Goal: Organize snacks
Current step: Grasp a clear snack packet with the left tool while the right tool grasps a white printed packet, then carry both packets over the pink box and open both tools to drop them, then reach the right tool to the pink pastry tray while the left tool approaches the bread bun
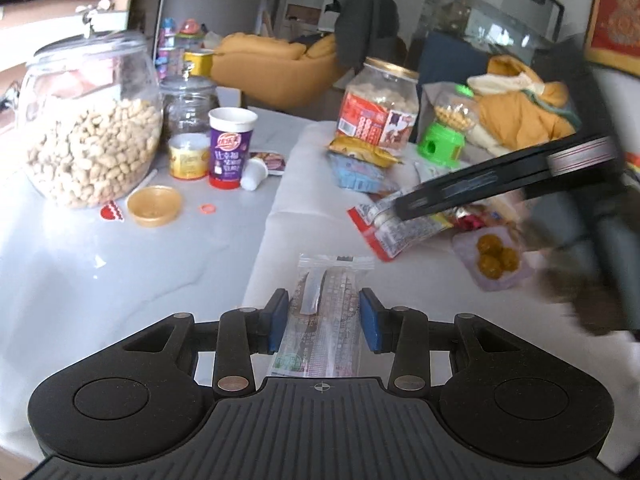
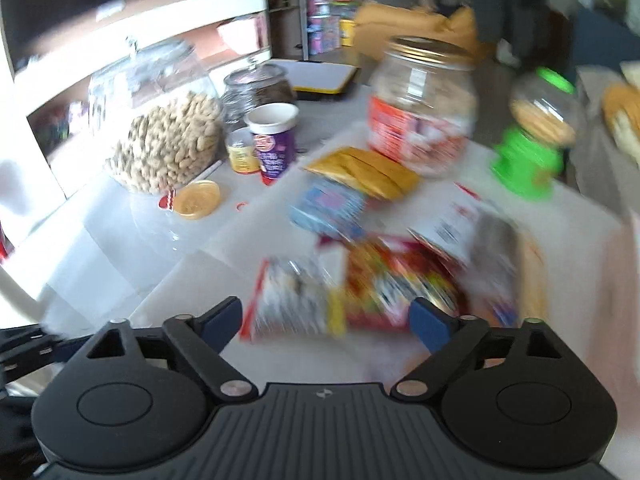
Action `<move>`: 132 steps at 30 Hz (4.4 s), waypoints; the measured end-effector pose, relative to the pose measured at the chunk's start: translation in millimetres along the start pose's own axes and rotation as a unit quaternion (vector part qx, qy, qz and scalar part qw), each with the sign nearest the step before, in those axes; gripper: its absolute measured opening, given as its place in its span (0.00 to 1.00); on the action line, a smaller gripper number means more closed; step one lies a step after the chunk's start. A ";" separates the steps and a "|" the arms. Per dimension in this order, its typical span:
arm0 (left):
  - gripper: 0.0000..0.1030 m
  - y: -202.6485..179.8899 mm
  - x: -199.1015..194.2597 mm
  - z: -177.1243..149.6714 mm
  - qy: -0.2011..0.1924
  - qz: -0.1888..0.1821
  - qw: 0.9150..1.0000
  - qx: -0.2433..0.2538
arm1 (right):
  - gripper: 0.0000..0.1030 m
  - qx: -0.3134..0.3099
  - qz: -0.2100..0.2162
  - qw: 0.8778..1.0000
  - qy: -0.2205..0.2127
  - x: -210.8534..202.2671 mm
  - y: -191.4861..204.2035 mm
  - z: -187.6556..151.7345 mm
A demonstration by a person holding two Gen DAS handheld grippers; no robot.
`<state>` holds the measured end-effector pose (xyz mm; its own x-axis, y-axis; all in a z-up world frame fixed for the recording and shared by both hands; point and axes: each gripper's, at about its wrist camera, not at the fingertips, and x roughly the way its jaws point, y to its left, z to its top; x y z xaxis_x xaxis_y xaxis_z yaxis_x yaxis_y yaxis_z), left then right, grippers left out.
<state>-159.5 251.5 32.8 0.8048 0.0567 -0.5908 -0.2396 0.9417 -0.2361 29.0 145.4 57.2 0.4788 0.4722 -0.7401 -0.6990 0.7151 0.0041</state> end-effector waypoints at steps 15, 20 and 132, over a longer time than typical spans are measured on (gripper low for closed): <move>0.42 -79.9 -7.4 0.4 0.008 -0.107 0.992 0.063 | 0.52 -0.031 -0.007 0.999 -0.004 -86.1 -26.3 -56.9; 0.42 -165.2 8.2 19.9 0.013 -0.183 0.972 0.150 | 0.53 0.029 -0.097 0.994 -0.037 -146.9 -92.2 -116.7; 0.64 -208.0 152.5 40.5 0.050 -0.032 0.971 0.230 | 0.76 0.214 -0.109 0.967 -0.082 -84.7 -173.1 -173.7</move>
<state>35.0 77.7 23.0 0.7484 -0.0178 -0.6630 0.0956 0.9921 0.0813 17.2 -107.9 2.3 0.6924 0.3362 -0.6384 -0.3050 0.9382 0.1633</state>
